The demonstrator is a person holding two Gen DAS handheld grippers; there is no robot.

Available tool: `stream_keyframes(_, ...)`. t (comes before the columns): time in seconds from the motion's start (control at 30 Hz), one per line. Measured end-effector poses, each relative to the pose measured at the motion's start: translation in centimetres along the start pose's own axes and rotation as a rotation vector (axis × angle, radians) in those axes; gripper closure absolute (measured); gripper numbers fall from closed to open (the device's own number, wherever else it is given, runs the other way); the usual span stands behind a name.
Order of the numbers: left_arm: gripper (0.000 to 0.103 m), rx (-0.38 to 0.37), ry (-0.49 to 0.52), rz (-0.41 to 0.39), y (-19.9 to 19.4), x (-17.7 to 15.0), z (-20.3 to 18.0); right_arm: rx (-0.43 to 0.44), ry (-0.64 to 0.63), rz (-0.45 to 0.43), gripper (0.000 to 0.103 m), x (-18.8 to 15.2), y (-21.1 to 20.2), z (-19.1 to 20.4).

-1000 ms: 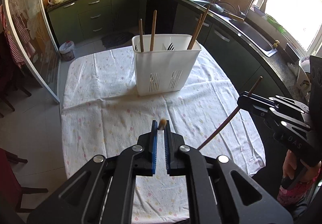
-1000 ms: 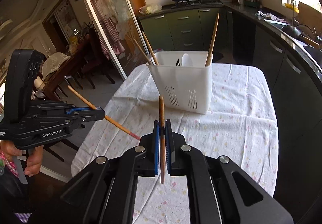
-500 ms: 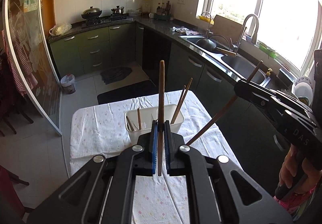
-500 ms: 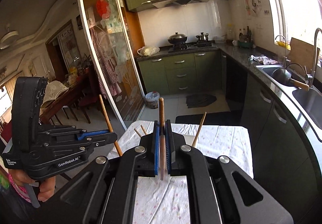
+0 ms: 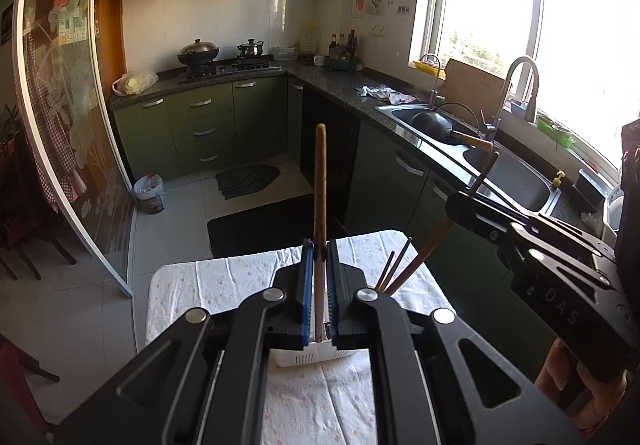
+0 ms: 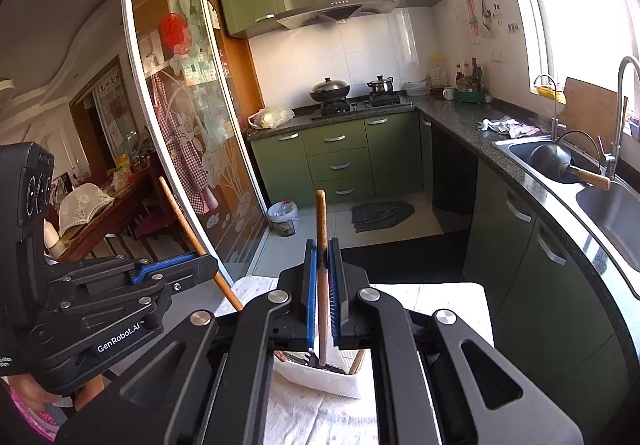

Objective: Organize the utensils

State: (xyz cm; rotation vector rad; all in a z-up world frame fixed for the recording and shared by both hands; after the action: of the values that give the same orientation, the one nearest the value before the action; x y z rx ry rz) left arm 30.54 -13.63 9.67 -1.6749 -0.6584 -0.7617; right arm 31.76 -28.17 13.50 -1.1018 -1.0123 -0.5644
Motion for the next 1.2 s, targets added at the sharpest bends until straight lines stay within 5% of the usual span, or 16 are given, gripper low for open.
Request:
stream_keyframes(0.37,0.097,0.047,0.028,0.105,6.7,-4.9,1.3,0.004,-0.008,0.138,0.097,-7.8,7.0,-0.5)
stream_keyframes(0.47,0.096,0.067,0.043,0.056,6.6,-6.2,1.6,-0.001,-0.021,0.168,0.097,-9.9,8.3,-0.2)
stream_keyframes(0.53,0.078,0.076,0.049,0.021,6.0,-7.0,1.8,-0.009,-0.037,0.174,0.093,-10.8,8.7,0.1)
stream_keyframes(0.57,0.056,0.077,0.051,0.004,5.6,-7.3,1.8,-0.020,-0.042,0.173,0.085,-11.1,8.7,0.2)
stream_keyframes(0.6,0.050,0.094,0.043,-0.027,5.1,-7.5,2.1,-0.042,-0.044,0.164,0.072,-11.3,8.6,0.1)
stream_keyframes(0.67,0.045,0.098,0.042,-0.078,4.1,-7.3,2.5,-0.061,-0.037,0.132,0.062,-11.1,7.8,-0.1)
stream_keyframes(0.83,0.045,0.116,0.057,-0.174,2.7,-5.4,2.4,-0.118,-0.069,0.074,0.055,-9.8,5.6,0.1)
stream_keyframes(1.0,0.045,0.116,0.052,-0.143,3.6,-5.3,2.4,-0.104,-0.059,0.186,0.061,-11.6,7.5,0.7)
stream_keyframes(1.2,0.045,0.090,0.057,-0.180,2.2,-5.4,2.2,-0.080,-0.041,0.098,0.061,-11.6,5.3,1.0)
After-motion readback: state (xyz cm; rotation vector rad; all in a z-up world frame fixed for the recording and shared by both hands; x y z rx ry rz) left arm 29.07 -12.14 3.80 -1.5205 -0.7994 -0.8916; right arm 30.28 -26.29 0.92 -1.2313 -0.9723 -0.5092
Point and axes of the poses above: each gripper's, at about its wrist camera, not at the fingertips, and y roughly the way its jaws point, z to its left, x to its top, the point moved 5 cm from there along y, roughly the way its jaws point, and after that the axes turned 9 degrees about -y, right-handed, at the moved point
